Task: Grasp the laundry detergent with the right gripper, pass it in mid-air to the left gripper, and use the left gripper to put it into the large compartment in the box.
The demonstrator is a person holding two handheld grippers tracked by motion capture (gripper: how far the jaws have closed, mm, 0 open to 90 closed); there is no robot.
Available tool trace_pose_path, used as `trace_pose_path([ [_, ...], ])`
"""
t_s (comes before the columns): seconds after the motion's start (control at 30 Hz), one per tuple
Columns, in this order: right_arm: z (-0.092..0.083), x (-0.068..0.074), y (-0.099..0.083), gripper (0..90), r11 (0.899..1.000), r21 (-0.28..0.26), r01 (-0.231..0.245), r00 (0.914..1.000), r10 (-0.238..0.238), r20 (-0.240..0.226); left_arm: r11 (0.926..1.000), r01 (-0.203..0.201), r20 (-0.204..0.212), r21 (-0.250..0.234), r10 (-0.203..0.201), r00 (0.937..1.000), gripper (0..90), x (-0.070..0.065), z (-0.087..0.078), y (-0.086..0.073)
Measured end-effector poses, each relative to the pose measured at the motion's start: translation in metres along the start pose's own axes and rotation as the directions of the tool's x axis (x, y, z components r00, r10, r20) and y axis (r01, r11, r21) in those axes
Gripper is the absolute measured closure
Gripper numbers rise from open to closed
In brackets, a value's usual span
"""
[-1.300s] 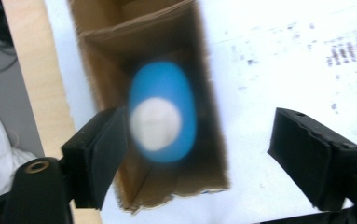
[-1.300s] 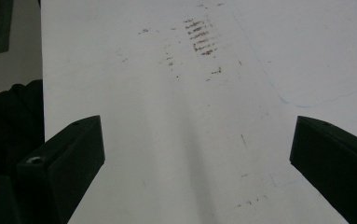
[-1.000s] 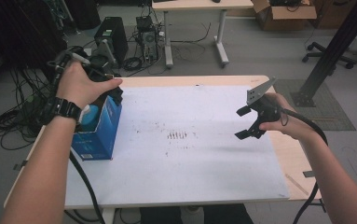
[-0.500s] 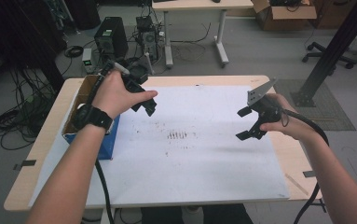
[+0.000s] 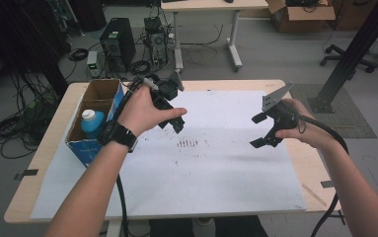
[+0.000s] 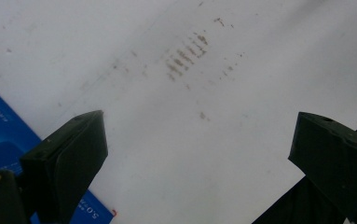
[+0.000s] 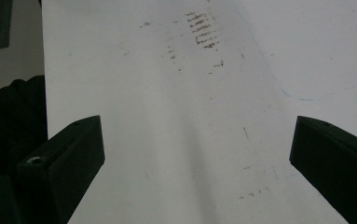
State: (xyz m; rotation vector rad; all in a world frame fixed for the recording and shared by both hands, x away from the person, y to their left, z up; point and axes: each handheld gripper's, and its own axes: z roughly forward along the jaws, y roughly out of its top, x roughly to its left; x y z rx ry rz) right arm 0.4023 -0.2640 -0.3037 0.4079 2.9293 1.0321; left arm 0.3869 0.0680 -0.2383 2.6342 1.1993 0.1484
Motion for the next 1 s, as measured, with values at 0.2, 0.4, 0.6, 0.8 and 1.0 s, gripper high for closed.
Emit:
trace_pose_path([
  [0.2,0.002,0.000,-0.001,3.1,1.000,0.009,-0.005,1.0000,0.005,0.002,0.9994,-0.032,0.022,0.009,0.032,0.9992,4.6,-0.005,0.009,0.004],
  [0.4,0.003,-0.002,-0.002,3.0,1.000,0.010,-0.009,1.0000,0.009,0.000,0.9991,-0.041,0.029,0.015,0.040,0.9988,4.6,-0.007,0.014,0.005],
  [0.6,0.002,-0.001,-0.002,3.0,1.000,0.011,-0.008,1.0000,0.008,0.002,0.9992,-0.038,0.036,0.014,0.038,0.9986,4.6,-0.008,0.016,0.005],
  [0.8,0.002,-0.001,-0.002,3.0,1.000,0.009,-0.008,1.0000,0.008,0.003,0.9989,-0.043,0.039,0.020,0.043,0.9983,4.5,-0.010,0.017,0.005],
  [1.0,0.001,-0.001,-0.002,3.0,1.000,0.008,-0.006,1.0000,0.006,0.003,0.9990,-0.042,0.039,0.014,0.042,0.9984,4.6,-0.009,0.015,0.006],
])
